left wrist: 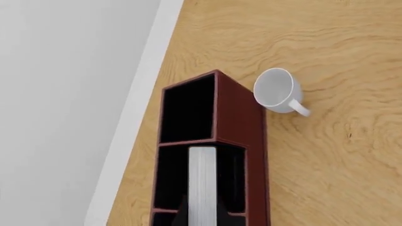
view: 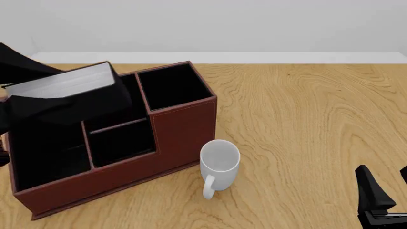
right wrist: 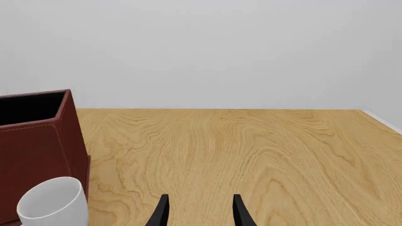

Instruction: Pick up the book and place it in the front compartment of the caddy.

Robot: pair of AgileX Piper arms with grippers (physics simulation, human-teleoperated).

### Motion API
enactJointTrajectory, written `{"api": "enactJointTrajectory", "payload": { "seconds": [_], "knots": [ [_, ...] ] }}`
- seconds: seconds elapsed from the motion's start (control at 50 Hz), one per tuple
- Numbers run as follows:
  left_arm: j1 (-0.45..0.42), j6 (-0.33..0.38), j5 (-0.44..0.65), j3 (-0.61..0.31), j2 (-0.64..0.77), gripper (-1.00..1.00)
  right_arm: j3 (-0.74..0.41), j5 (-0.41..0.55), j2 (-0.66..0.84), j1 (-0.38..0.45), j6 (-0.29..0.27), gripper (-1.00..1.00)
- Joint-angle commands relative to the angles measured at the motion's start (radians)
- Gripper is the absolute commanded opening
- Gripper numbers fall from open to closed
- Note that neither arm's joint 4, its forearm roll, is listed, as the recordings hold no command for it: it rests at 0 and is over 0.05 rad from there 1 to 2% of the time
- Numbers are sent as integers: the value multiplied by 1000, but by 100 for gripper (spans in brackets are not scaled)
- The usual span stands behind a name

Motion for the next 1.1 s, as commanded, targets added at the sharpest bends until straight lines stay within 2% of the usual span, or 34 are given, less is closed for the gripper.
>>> {"api": "enactJointTrajectory", "payload": {
  "seconds": [0.02, 0.36, 0.46, 0.62, 0.7, 1.1],
  "knots": [
    [35, 7, -53, 12, 15, -100, 0, 0, 0, 0, 0, 100],
    [65, 15, -90, 84, 14, -100, 0, 0, 0, 0, 0, 100],
    [78, 26, -88, 68, 25, -100, 0, 0, 0, 0, 0, 100],
    [95, 56, -115, 117, 21, -100, 0, 0, 0, 0, 0, 100],
    [110, 67, -124, 113, 28, -100, 0, 0, 0, 0, 0, 100],
    [122, 77, -188, 157, 52, -100, 0, 0, 0, 0, 0, 100]
  ]
}}
